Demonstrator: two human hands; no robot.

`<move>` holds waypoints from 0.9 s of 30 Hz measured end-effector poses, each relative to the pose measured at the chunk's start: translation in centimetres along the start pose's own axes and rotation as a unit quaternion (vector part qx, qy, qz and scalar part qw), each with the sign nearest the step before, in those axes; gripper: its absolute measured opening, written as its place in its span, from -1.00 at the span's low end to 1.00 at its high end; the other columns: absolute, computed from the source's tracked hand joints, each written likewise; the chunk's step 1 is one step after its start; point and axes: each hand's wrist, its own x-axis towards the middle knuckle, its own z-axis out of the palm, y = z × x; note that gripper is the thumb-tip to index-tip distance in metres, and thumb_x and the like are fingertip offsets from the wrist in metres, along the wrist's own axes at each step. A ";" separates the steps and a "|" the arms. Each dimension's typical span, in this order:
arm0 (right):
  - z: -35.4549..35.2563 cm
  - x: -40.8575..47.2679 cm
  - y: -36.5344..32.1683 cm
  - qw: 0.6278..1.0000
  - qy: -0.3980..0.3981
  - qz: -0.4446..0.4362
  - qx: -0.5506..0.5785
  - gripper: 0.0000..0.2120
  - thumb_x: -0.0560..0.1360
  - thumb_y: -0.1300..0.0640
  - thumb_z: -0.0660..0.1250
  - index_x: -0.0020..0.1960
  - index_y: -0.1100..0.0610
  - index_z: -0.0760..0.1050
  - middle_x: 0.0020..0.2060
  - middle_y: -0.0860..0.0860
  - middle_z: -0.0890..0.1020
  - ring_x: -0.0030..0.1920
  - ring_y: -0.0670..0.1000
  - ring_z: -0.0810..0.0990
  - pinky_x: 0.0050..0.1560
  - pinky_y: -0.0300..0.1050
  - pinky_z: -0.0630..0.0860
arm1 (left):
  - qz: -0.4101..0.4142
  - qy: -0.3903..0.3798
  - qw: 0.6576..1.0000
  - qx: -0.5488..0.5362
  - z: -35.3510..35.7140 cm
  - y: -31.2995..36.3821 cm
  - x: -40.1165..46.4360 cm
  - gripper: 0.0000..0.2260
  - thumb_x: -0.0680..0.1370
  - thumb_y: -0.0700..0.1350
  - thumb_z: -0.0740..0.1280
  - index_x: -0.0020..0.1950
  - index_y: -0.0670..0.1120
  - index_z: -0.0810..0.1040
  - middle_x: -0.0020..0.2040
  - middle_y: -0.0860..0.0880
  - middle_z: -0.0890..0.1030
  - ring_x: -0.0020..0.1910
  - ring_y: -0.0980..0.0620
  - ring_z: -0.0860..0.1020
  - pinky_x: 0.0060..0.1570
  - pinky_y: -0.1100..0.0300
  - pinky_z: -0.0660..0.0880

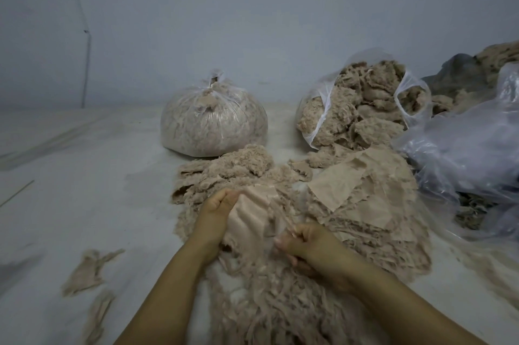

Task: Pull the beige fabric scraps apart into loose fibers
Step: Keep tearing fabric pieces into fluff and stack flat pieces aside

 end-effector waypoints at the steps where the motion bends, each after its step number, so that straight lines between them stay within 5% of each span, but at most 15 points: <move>1: -0.2 -0.2 0.0 1.000 -0.017 0.015 -0.017 -0.69 0.56 0.11 0.32 -0.36 0.08 0.50 -0.58 -0.06 0.43 -0.61 -0.14 0.28 -0.58 -0.32 0.20 | -0.015 -0.012 0.999 -0.027 -0.2 0.2 0.0 -0.69 0.60 -0.08 0.24 -0.32 0.05 0.59 -0.36 0.05 0.58 -0.38 0.10 0.50 -0.41 0.28 0.43; 5: -0.4 1.1 -0.8 0.983 0.156 -0.082 -0.059 -0.86 0.50 -0.06 0.32 -0.10 0.00 0.54 -0.25 -0.05 0.60 -0.41 -0.23 0.49 -0.37 -0.35 0.38 | -0.007 -0.148 0.989 0.012 0.2 0.3 -0.4 -0.83 0.52 -0.08 0.29 -0.11 0.05 0.68 -0.10 0.05 0.69 -0.11 0.11 0.63 -0.18 0.32 0.51; 7: -0.4 1.8 -1.7 0.977 0.160 -0.129 -0.065 -0.77 0.49 -0.10 0.32 0.13 -0.09 0.49 -0.11 -0.10 0.58 -0.32 -0.26 0.52 -0.28 -0.33 0.41 | 0.030 -0.203 0.974 0.094 0.5 0.1 -0.6 -0.81 0.57 -0.15 0.26 -0.03 0.06 0.66 0.02 0.09 0.68 0.05 0.17 0.60 0.00 0.37 0.46; 9: 0.1 2.1 -2.2 0.989 0.063 -0.108 -0.082 -0.75 0.50 -0.01 0.37 0.17 -0.13 0.46 -0.22 -0.13 0.61 -0.41 -0.23 0.52 -0.37 -0.32 0.43 | 0.039 -0.208 0.972 0.101 0.3 0.0 -0.5 -0.88 0.58 -0.11 0.28 0.00 0.03 0.62 0.04 0.04 0.66 0.07 0.11 0.59 0.07 0.30 0.46; 11: 0.6 2.1 -2.0 0.992 0.006 -0.081 -0.098 -0.90 0.53 0.10 0.37 0.03 -0.04 0.53 -0.49 -0.13 0.54 -0.52 -0.18 0.46 -0.48 -0.31 0.39 | 0.030 -0.178 0.981 0.074 -0.1 -0.1 -0.3 -0.94 0.56 -0.12 0.30 -0.06 0.01 0.55 -0.14 0.02 0.63 -0.15 0.11 0.55 -0.10 0.29 0.44; 12: 0.7 2.1 -2.0 0.991 0.013 -0.077 -0.107 -0.96 0.54 0.12 0.36 -0.09 0.03 0.55 -0.56 -0.15 0.50 -0.54 -0.19 0.43 -0.48 -0.32 0.37 | 0.036 -0.148 0.985 0.084 -0.3 -0.2 -0.1 -0.89 0.57 -0.17 0.29 -0.10 0.02 0.53 -0.23 0.07 0.59 -0.24 0.17 0.50 -0.20 0.36 0.42; 15: 0.1 1.9 -1.6 0.990 0.085 -0.060 -0.091 -0.73 0.55 0.13 0.33 -0.32 0.11 0.50 -0.62 -0.16 0.43 -0.56 -0.19 0.36 -0.51 -0.34 0.28 | 0.047 -0.031 0.992 0.117 -1.0 -0.3 0.8 -0.75 0.58 -0.26 0.24 -0.21 0.03 0.56 -0.30 0.17 0.58 -0.28 0.27 0.51 -0.25 0.43 0.40; 18: -1.4 0.7 -1.3 0.994 0.045 -0.019 -0.101 -0.68 0.53 0.03 0.35 -0.35 0.15 0.47 -0.60 -0.13 0.41 -0.55 -0.11 0.28 -0.52 -0.31 0.23 | 0.018 0.049 0.998 0.037 -2.0 -0.3 1.2 -0.76 0.59 -0.22 0.24 -0.18 0.03 0.60 -0.23 0.14 0.62 -0.15 0.10 0.54 -0.13 0.22 0.45; 20: -1.3 0.0 -1.4 0.992 0.002 0.013 -0.125 -0.54 0.44 -0.17 0.34 -0.29 0.26 0.51 -0.57 -0.09 0.44 -0.58 -0.10 0.26 -0.53 -0.29 0.21 | 0.023 0.001 0.999 0.037 -2.1 -0.5 1.1 -0.76 0.60 -0.17 0.24 -0.17 0.07 0.61 -0.21 0.11 0.62 -0.16 0.04 0.53 -0.16 0.14 0.45; 22: -0.9 0.4 -1.6 0.990 0.052 -0.003 -0.129 -0.47 0.37 -0.28 0.32 -0.12 0.23 0.59 -0.47 -0.07 0.50 -0.57 -0.14 0.31 -0.54 -0.30 0.23 | 0.028 -0.078 0.995 0.049 -1.6 -0.6 0.9 -0.83 0.58 -0.11 0.28 -0.15 0.08 0.61 -0.19 0.08 0.60 -0.17 0.04 0.51 -0.20 0.15 0.43; 24: -0.3 1.0 -2.1 0.992 0.090 -0.042 -0.076 -0.66 0.44 -0.20 0.33 -0.01 0.05 0.60 -0.35 -0.01 0.58 -0.56 -0.17 0.38 -0.54 -0.34 0.28 | 0.020 -0.143 0.988 0.046 -1.0 -0.5 0.5 -0.90 0.52 -0.04 0.30 -0.13 0.05 0.61 -0.16 0.05 0.60 -0.16 0.05 0.51 -0.18 0.17 0.44; 27: 0.6 1.7 -2.4 0.999 0.047 -0.021 -0.001 -0.86 0.51 0.00 0.37 -0.03 0.06 0.57 -0.52 0.02 0.48 -0.59 -0.12 0.34 -0.56 -0.30 0.26 | 0.010 -0.168 0.986 0.011 -0.8 -0.2 0.1 -0.91 0.53 -0.08 0.33 -0.14 0.04 0.62 -0.21 0.03 0.61 -0.24 0.09 0.54 -0.27 0.24 0.48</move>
